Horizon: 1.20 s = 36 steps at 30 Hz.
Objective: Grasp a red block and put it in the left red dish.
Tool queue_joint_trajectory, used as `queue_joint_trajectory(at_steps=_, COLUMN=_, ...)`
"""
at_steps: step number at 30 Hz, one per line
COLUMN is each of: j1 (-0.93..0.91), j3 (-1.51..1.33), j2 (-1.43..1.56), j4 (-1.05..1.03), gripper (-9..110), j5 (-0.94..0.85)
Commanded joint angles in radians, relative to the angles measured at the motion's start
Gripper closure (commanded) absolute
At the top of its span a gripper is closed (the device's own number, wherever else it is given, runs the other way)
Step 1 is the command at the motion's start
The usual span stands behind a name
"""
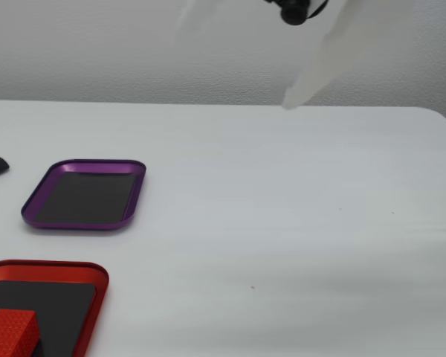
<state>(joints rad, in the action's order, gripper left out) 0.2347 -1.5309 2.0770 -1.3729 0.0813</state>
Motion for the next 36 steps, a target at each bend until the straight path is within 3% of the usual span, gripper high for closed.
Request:
queue_joint_trajectory(at_steps=1, j1=-0.003, j3=-0.106, j2=0.166, j4=-0.014, gripper=73, j5=-0.009)
queue_joint_trajectory(at_steps=11, j1=-0.012, j3=-0.661, j2=0.733, j4=0.031, gripper=73, j5=-0.009)
queue_joint_trajectory(at_steps=18, j1=-0.278, j3=-0.974, j2=1.114, j4=0.212, gripper=73, j5=-0.011)
queue_joint_trajectory(at_steps=24, j1=-0.348, j3=-1.236, j2=1.376, j4=0.216, gripper=73, j5=-0.072)
queue_joint_trajectory(at_steps=36, j1=-0.347, j3=-1.531, j2=1.339, j4=0.222, gripper=73, j5=-0.058)
